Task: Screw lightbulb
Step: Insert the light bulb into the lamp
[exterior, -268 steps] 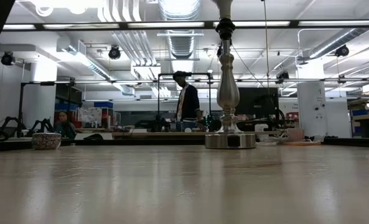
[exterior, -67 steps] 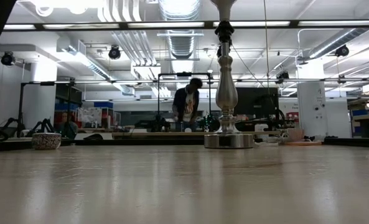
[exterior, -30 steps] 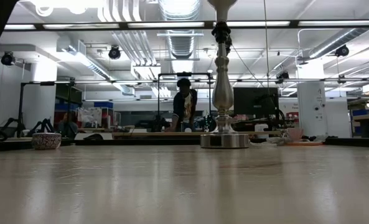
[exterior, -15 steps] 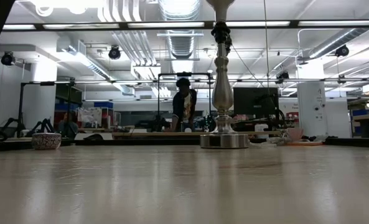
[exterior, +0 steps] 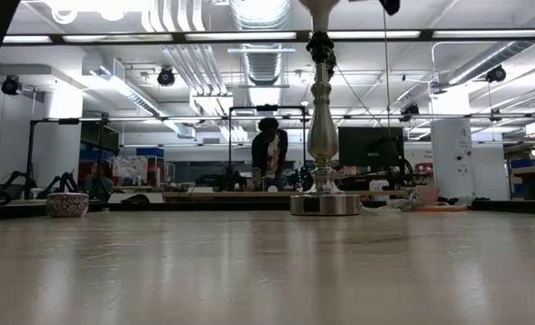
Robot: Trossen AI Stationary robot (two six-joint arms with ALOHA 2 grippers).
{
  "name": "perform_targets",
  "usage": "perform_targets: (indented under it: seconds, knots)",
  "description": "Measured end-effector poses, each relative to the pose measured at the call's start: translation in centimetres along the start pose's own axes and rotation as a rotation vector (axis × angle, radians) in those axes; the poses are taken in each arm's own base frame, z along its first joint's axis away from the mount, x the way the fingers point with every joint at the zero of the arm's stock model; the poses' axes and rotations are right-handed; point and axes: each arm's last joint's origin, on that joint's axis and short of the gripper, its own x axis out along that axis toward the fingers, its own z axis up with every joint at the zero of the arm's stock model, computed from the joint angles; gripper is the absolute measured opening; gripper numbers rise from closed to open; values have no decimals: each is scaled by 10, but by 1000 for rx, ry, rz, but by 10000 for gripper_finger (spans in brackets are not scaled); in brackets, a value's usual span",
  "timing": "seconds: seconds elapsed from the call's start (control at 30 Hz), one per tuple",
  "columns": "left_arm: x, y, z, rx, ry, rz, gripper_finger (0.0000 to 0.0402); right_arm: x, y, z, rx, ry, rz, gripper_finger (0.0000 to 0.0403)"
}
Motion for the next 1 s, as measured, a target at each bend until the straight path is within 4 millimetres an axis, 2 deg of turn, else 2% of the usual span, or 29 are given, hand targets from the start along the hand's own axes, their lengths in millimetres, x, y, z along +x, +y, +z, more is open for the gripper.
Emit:
perform_targets:
  seconds: [0.17,0.43,0.57,0.77,1.0]
  knots:
    - [7,-2,-6,-15,2,-1,22,7,-5,-9,2,30,-3,0]
    - [10,2,-5,0,-14,17,38,7,-4,-5,-7,-26,8,0]
    - [16,9,-8,0,-3,40,40,22,-9,-15,27,19,25,0]
    - [30,5,-20,-9,-26,11,32,47,-15,-36,101,1,135,0]
    - [43,3,-30,-37,-69,4,22,56,-18,-41,111,-25,155,0]
